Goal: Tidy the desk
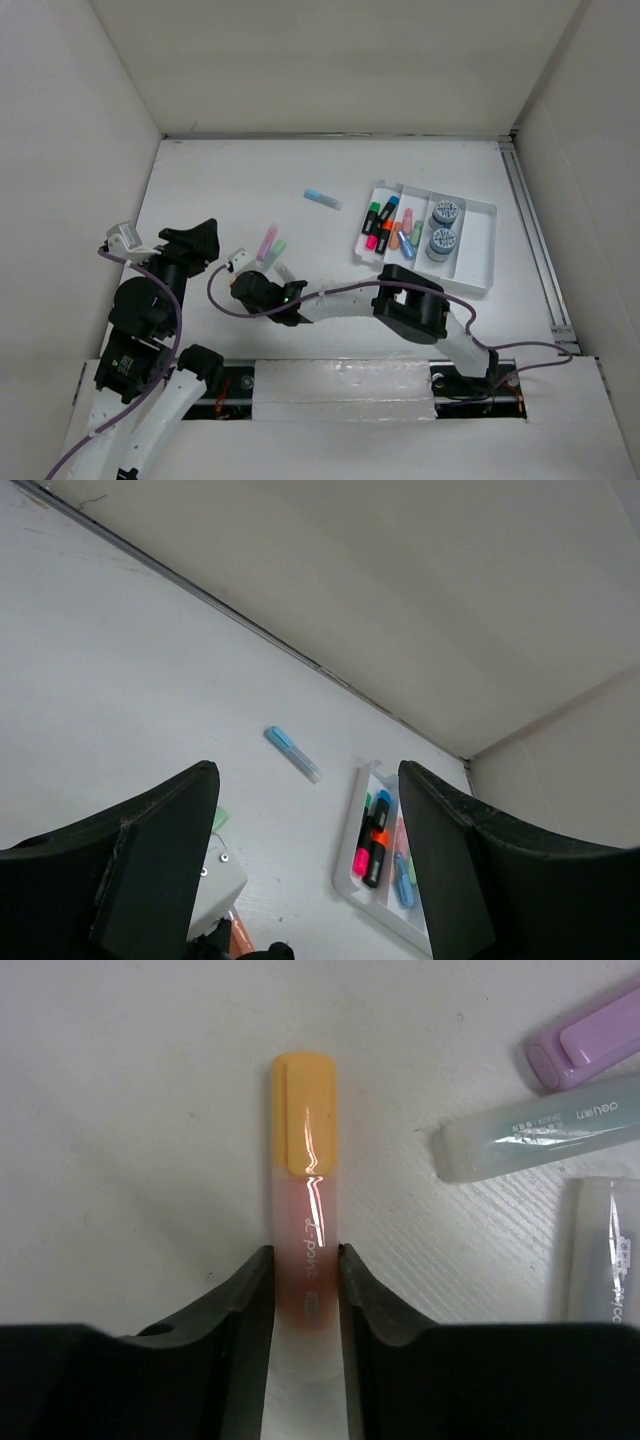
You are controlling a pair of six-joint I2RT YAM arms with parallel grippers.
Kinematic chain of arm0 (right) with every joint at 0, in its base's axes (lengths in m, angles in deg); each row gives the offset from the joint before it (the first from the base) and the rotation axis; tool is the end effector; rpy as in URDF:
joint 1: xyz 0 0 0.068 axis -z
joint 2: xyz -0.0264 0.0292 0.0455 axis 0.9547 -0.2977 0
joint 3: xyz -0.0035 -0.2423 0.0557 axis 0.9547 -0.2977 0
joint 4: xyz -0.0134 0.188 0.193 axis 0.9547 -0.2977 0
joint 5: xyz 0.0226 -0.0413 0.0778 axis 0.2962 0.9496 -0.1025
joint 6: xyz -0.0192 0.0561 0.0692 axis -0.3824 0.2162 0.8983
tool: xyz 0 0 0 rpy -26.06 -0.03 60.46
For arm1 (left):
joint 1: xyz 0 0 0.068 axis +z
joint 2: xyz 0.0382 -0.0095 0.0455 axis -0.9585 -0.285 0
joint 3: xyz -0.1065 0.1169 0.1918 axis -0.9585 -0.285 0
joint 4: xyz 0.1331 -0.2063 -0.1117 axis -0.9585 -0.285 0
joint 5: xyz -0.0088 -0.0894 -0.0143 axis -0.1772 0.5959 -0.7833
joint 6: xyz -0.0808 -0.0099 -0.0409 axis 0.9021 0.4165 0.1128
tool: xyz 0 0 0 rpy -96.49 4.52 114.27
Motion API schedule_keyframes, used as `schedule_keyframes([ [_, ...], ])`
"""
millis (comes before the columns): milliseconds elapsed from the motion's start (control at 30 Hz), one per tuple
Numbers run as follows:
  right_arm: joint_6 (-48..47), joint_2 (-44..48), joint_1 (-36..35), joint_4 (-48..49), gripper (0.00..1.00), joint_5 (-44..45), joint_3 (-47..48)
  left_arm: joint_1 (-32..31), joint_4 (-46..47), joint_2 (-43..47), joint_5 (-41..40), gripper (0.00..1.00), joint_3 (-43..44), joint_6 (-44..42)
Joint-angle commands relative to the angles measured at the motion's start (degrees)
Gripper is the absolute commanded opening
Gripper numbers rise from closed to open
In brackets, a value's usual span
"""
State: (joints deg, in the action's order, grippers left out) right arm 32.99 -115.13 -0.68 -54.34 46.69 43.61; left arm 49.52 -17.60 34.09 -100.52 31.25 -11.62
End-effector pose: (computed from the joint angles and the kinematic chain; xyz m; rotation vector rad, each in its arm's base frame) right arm 0.1772 0.4896 0.0950 -0.8593 2.1098 0.4426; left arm 0.1423 -0.0311 0.3844 -0.4532 1.3738 -0.6024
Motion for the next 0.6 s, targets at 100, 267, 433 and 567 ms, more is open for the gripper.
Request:
schedule_keyframes([
  [100,1.3,-0.5,-1.3,-5.5,0.17,2.6,-1.8,-0.2,2.7,0.8,0.9,0.68,0.8,-1.1],
  [267,4.5,8.6,-1.3,0.4,0.00,3.4,-7.0,-0.2,3.1,0.8,1.4,0.68,0.6,-1.3],
  [433,9.6,20.3,2.6,10.3,0.01,1.7,-17.2,-0.2,3.8,0.9,2.9,0.68,0.1,-1.7],
  [567,14.9,33.2,8.0,16.0,0.01,-0.2,-26.6,-0.2,3.9,1.0,3.0,0.68,0.1,-1.8],
])
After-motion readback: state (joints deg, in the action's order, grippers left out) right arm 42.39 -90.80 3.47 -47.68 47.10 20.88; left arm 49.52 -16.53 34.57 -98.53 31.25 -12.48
